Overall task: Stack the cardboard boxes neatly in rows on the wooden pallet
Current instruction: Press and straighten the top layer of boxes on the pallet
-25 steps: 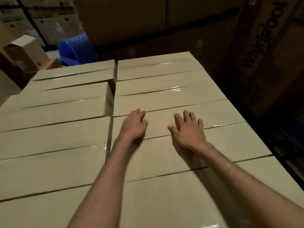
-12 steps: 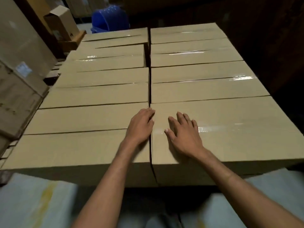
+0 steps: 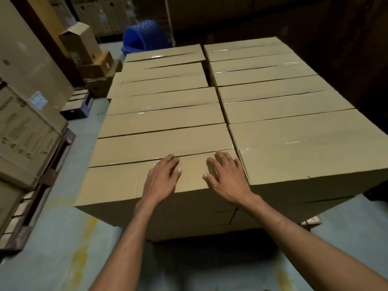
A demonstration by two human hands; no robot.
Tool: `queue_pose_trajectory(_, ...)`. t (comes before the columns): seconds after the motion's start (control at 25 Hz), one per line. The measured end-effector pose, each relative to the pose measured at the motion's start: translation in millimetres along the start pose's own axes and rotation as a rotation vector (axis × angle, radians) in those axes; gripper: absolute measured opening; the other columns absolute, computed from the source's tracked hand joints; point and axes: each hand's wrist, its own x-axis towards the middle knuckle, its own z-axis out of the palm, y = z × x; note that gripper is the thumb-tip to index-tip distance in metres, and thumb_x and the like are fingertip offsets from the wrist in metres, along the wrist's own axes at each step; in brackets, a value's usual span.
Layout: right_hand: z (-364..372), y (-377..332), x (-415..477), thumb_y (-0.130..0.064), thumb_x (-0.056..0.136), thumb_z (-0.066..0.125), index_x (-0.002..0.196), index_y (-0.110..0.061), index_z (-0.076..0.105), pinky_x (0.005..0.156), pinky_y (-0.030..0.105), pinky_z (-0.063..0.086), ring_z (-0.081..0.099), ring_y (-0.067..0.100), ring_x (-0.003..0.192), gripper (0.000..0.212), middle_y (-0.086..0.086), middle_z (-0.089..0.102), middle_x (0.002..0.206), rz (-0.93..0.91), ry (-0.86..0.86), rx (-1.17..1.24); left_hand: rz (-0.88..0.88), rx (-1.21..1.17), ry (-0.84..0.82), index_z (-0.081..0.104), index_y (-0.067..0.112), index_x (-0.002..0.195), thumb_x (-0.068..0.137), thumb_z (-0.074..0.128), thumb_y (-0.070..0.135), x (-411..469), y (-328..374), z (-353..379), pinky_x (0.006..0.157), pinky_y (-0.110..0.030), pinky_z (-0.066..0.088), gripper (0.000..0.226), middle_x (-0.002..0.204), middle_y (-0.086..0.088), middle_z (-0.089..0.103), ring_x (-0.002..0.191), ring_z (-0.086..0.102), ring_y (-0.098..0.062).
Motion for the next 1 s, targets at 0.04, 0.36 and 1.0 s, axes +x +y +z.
queue_pose_trajectory(0.04, 5.0, -16.5, 8.3, -0.063, 0.103, 0.035, 0.150, -0.031, 0.038, 0.124, 0.053, 0.011, 0.012, 0.023, 0.156, 0.058, 0.005, 0.022, 0.167, 0.003, 0.006, 0.000, 0.007, -0.024, 0.011, 0.045, 0.028, 0.154, 0.106, 0.046, 0.045, 0.3, -12.4, -8.3, 0.123, -0.045, 0.026, 0.051, 0.164, 0.005, 0.035, 0.151, 0.031, -0.017)
queue_pose_trajectory(0.36, 38.8, -113.5, 96.5, -0.068, 0.102, 0.026, 0.159, -0.033, 0.020, 0.125, 0.059, 0.001, -0.001, 0.026, 0.159, 0.068, 0.006, 0.006, 0.172, 0.085, -0.031, 0.011, -0.034, 0.026, 0.049, 0.054, 0.027, 0.144, 0.102, 0.056, 0.039, 54.9, -121.5, -74.1, 0.111, -0.040, 0.040, 0.044, 0.146, 0.006, 0.056, 0.133, 0.049, -0.019)
queue_pose_trajectory(1.0, 69.4, -194.0, 401.1, -0.069, 0.102, 0.022, 0.162, -0.026, 0.019, 0.126, 0.055, 0.006, 0.002, 0.027, 0.158, 0.074, 0.009, 0.008, 0.172, 0.019, 0.041, -0.026, -0.210, -0.198, 0.321, 0.030, 0.027, 0.159, 0.100, 0.060, 0.041, 301.4, -272.7, -148.3, 0.119, -0.051, 0.027, 0.068, 0.166, 0.001, 0.026, 0.149, 0.030, -0.025)
